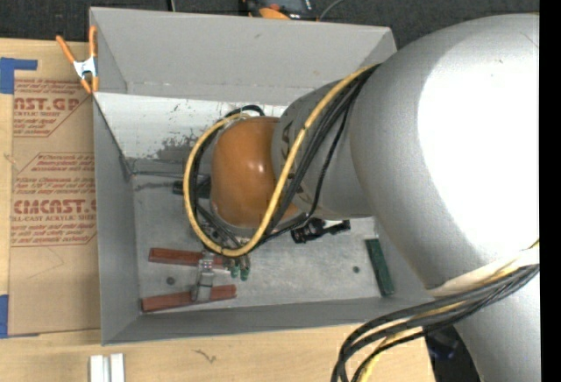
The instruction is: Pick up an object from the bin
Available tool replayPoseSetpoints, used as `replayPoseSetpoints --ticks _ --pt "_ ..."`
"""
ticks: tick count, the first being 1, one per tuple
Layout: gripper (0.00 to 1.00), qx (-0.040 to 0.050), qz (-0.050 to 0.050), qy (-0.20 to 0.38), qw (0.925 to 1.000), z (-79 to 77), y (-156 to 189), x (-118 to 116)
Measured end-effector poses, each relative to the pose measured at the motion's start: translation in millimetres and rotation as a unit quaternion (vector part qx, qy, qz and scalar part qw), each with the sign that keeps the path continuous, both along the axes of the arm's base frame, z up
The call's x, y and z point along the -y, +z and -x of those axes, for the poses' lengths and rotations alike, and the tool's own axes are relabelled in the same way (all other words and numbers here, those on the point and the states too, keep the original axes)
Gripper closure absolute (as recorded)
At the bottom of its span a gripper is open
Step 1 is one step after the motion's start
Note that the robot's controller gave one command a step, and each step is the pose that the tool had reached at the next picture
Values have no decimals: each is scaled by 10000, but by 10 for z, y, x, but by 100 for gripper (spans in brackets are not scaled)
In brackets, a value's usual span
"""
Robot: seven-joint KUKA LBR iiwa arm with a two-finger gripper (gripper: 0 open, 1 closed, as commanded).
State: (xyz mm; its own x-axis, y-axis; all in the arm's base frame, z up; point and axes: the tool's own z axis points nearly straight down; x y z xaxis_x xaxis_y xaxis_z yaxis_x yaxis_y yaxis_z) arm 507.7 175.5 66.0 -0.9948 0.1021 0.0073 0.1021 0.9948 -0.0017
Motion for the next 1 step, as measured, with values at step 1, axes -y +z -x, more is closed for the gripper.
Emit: replayPoseSetpoints --ticks 1 --pt "0 38 -16 2 10000 -2 5 -13"
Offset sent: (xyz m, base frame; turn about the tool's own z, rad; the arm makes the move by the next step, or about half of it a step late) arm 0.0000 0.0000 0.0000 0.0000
